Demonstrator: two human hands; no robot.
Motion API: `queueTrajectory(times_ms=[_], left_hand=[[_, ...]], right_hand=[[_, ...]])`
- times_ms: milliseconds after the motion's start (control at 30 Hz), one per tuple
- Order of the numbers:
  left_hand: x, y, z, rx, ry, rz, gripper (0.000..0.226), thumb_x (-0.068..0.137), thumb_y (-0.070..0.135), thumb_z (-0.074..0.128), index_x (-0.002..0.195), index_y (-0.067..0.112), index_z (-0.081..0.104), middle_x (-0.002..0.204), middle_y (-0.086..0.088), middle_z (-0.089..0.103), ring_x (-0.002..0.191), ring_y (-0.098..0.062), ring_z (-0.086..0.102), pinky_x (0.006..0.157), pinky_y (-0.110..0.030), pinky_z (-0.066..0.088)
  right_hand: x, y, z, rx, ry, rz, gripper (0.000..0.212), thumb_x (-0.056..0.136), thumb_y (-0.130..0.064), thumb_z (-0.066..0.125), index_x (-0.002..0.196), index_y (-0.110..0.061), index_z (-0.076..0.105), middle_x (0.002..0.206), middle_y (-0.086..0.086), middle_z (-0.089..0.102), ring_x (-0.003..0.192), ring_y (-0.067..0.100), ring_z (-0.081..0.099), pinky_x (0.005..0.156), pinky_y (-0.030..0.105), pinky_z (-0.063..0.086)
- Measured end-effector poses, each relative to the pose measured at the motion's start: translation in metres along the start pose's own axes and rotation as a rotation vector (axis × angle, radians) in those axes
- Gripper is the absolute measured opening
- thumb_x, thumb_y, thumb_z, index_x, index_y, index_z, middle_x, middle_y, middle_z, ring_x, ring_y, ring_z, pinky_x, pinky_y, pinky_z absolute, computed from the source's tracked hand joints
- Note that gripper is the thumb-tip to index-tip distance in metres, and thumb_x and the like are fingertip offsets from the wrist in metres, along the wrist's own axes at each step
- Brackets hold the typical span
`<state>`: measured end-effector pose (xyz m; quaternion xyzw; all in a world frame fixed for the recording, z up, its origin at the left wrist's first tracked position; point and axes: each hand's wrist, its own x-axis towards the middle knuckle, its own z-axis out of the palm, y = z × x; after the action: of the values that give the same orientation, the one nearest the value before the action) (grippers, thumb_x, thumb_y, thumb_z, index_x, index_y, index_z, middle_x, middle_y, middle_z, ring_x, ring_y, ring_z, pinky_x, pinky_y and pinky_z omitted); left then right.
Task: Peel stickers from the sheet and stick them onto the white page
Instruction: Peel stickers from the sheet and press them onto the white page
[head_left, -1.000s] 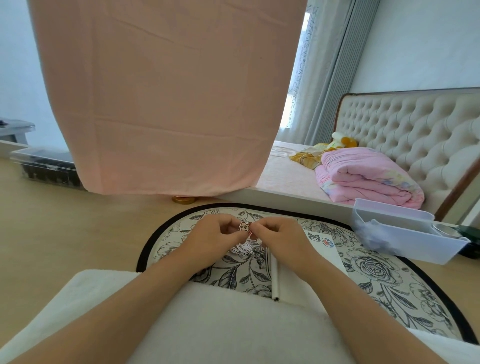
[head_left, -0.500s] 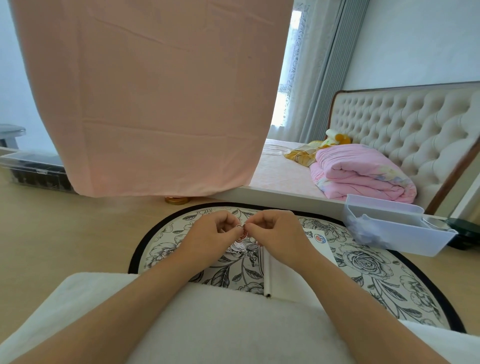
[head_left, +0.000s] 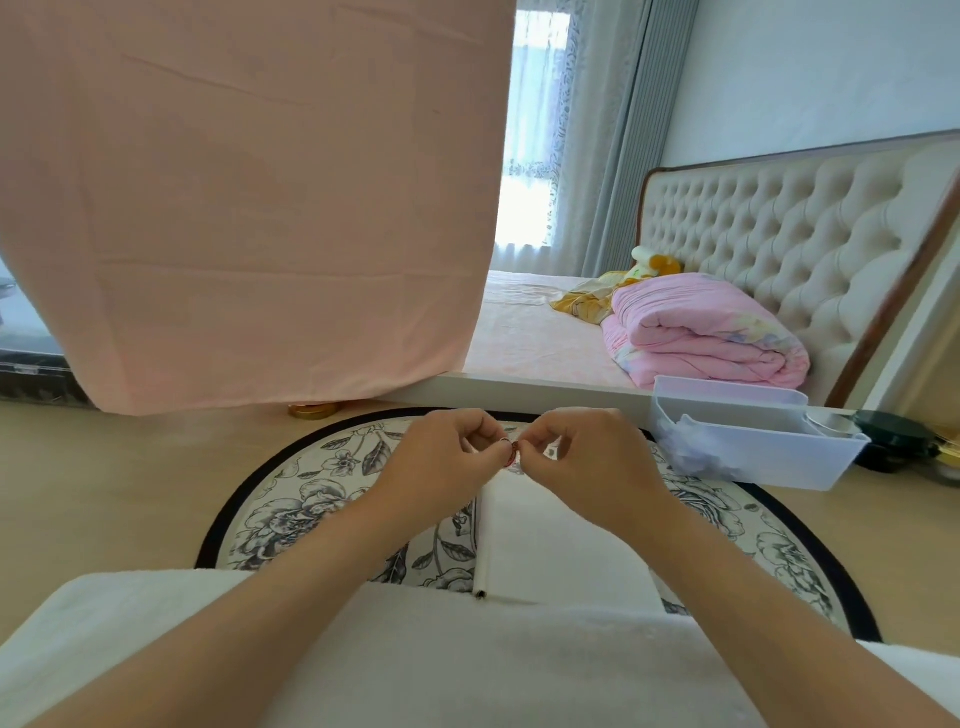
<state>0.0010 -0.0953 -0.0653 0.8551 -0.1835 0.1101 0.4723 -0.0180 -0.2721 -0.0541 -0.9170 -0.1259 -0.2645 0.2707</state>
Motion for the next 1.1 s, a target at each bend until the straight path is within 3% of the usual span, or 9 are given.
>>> queueTrajectory(times_ms=[167, 400, 533, 600, 667, 833, 1000, 1100], left_hand=[[0.021, 0.02, 0.031, -0.011, 0.014, 0.025, 0.01, 0.086, 0.029, 0.071, 0.077, 0.029, 0.075, 0.069, 0.013, 0.072, 0.056, 0.003, 0.058, 0.055, -0.014, 0.044], [0.024, 0.018, 0.059, -0.131, 0.057, -0.036, 0.011, 0.088, 0.021, 0.07, 0.077, 0.021, 0.073, 0.059, 0.019, 0.066, 0.05, 0.003, 0.062, 0.053, -0.011, 0.04], [0.021, 0.008, 0.056, -0.167, 0.056, -0.044, 0.012, 0.09, 0.017, 0.068, 0.079, 0.014, 0.071, 0.057, 0.011, 0.063, 0.05, 0.003, 0.058, 0.056, -0.02, 0.04], [0.022, 0.003, 0.052, -0.195, 0.048, -0.022, 0.013, 0.089, 0.018, 0.069, 0.077, 0.018, 0.072, 0.066, 0.001, 0.069, 0.057, -0.001, 0.057, 0.06, -0.022, 0.043], [0.021, -0.001, 0.05, -0.209, 0.03, 0.003, 0.014, 0.089, 0.018, 0.07, 0.075, 0.02, 0.072, 0.066, 0.004, 0.07, 0.061, -0.004, 0.057, 0.06, -0.018, 0.044], [0.022, -0.003, 0.05, -0.217, 0.002, 0.052, 0.013, 0.088, 0.02, 0.073, 0.075, 0.019, 0.071, 0.061, 0.016, 0.064, 0.059, 0.003, 0.054, 0.058, -0.01, 0.039], [0.023, -0.005, 0.049, -0.258, 0.012, 0.063, 0.01, 0.089, 0.018, 0.071, 0.079, 0.016, 0.073, 0.068, 0.01, 0.069, 0.063, -0.002, 0.057, 0.062, -0.012, 0.041], [0.023, -0.006, 0.049, -0.253, 0.009, 0.068, 0.009, 0.088, 0.018, 0.072, 0.08, 0.016, 0.073, 0.07, 0.007, 0.07, 0.063, -0.001, 0.057, 0.061, -0.011, 0.04]], right_hand=[[0.002, 0.033, -0.007, -0.042, 0.133, 0.025, 0.01, 0.08, -0.039, 0.072, 0.073, -0.032, 0.075, 0.066, -0.021, 0.067, 0.06, -0.002, 0.059, 0.057, 0.018, 0.047], [0.003, 0.055, -0.002, -0.242, 0.248, -0.198, 0.017, 0.082, -0.033, 0.066, 0.068, -0.024, 0.068, 0.068, -0.01, 0.067, 0.053, 0.012, 0.059, 0.049, 0.032, 0.051], [0.003, 0.049, -0.001, 0.06, 0.076, -0.013, 0.016, 0.082, -0.034, 0.068, 0.066, -0.032, 0.07, 0.066, -0.018, 0.067, 0.058, 0.003, 0.056, 0.056, 0.024, 0.049], [0.005, 0.045, -0.005, 0.358, -0.044, 0.167, 0.024, 0.086, -0.026, 0.07, 0.063, -0.029, 0.073, 0.066, -0.012, 0.07, 0.055, 0.004, 0.057, 0.056, 0.023, 0.046], [0.007, 0.045, -0.009, 0.537, -0.138, 0.287, 0.021, 0.09, -0.02, 0.07, 0.07, -0.019, 0.077, 0.072, -0.002, 0.074, 0.057, 0.01, 0.061, 0.054, 0.023, 0.045], [0.004, 0.048, -0.012, 0.684, -0.244, 0.39, 0.012, 0.089, -0.022, 0.074, 0.083, -0.014, 0.08, 0.082, 0.003, 0.076, 0.064, 0.013, 0.061, 0.054, 0.026, 0.045], [0.005, 0.052, -0.013, 0.871, -0.35, 0.527, 0.025, 0.092, -0.031, 0.069, 0.098, -0.009, 0.078, 0.094, 0.007, 0.075, 0.07, 0.017, 0.06, 0.058, 0.027, 0.044], [0.004, 0.053, -0.013, 0.86, -0.384, 0.518, 0.019, 0.093, -0.027, 0.069, 0.099, -0.012, 0.079, 0.091, 0.005, 0.074, 0.071, 0.016, 0.06, 0.058, 0.026, 0.045]])
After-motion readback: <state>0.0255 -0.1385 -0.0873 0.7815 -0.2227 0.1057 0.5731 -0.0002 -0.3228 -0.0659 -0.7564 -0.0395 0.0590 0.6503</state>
